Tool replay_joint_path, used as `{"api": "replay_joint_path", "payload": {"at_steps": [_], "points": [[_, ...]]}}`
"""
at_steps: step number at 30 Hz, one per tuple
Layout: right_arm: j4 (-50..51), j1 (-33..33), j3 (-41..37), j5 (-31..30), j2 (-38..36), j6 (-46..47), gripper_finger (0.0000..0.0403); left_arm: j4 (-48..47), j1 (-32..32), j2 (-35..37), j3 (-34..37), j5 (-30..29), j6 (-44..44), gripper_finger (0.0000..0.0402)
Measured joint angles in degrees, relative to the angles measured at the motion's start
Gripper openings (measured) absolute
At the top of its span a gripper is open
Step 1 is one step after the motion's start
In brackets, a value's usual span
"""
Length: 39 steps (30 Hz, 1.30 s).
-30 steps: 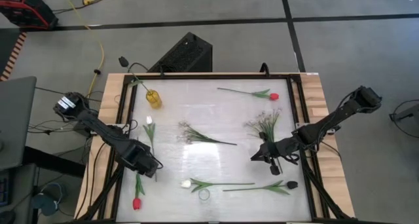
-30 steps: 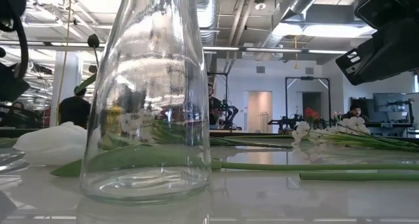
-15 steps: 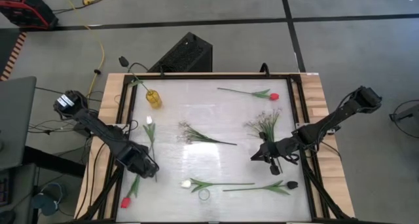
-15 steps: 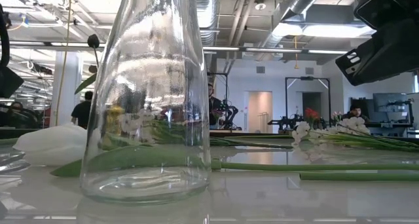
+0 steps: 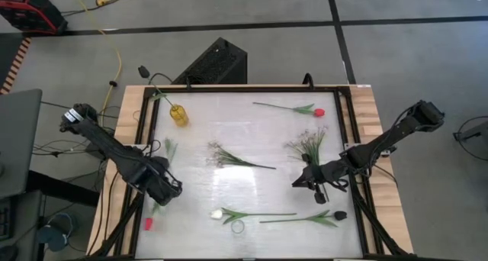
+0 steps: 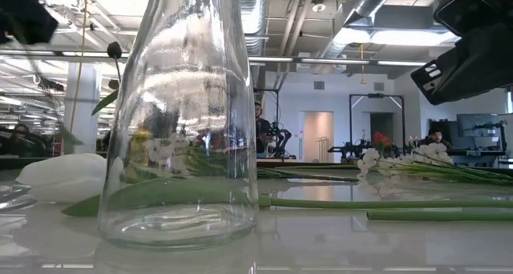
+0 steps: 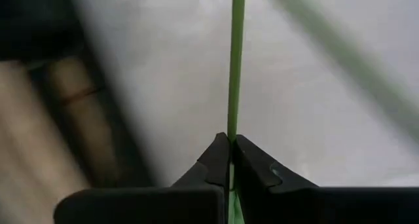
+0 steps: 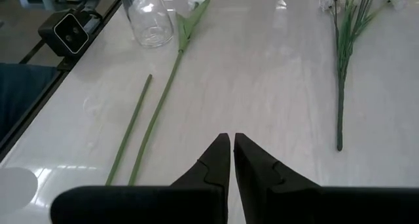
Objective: Sort flowers into vase by color
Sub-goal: Put the bottom red tulip into the yellow vase
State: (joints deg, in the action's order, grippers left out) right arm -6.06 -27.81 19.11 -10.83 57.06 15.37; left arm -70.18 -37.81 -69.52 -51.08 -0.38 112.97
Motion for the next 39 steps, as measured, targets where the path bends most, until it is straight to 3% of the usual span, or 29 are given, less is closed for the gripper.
{"api": "replay_joint_path", "payload": {"at_steps": [4,10,17,24,27,32,35,37,39], "points": [[0.0,0.0,0.0,0.01,0.0,0.64,0.0051,-11.09,2.62,0.04,-8.55,6.38,-3.25,0.0],[-0.01,0.0,0.0,0.0,0.0,0.66,0.0051,-12.58,7.98,0.09,-20.03,0.48,-13.27,0.0],[0.01,0.0,0.0,0.02,0.0,0.66,0.0051,6.45,14.78,0.06,-23.09,-2.37,-35.23,0.0],[0.06,0.0,0.0,0.02,0.0,0.66,0.0051,22.86,21.35,0.02,-23.09,2.2,-53.95,0.0],[0.06,0.0,0.0,0.02,0.0,0.66,0.0051,27.87,23.01,0.03,-22.96,-4.82,-59.08,0.0],[0.08,0.01,0.0,0.02,0.0,0.65,0.0051,34.61,25.45,0.04,-20.73,-19.13,-56.84,0.0],[0.08,0.02,0.0,0.02,0.0,0.48,0.0051,42.56,25.64,0.11,-18.52,-28.97,-60.39,0.0],[0.08,0.02,0.0,0.02,0.0,0.2,0.0051,52.35,26.15,0.11,-15.7,-31.28,-65.84,0.0],[0.08,0.02,0.0,0.02,0.0,0.2,0.0051,64.44,26.94,0.07,-12.08,-29.39,-71.43,0.0]]}}
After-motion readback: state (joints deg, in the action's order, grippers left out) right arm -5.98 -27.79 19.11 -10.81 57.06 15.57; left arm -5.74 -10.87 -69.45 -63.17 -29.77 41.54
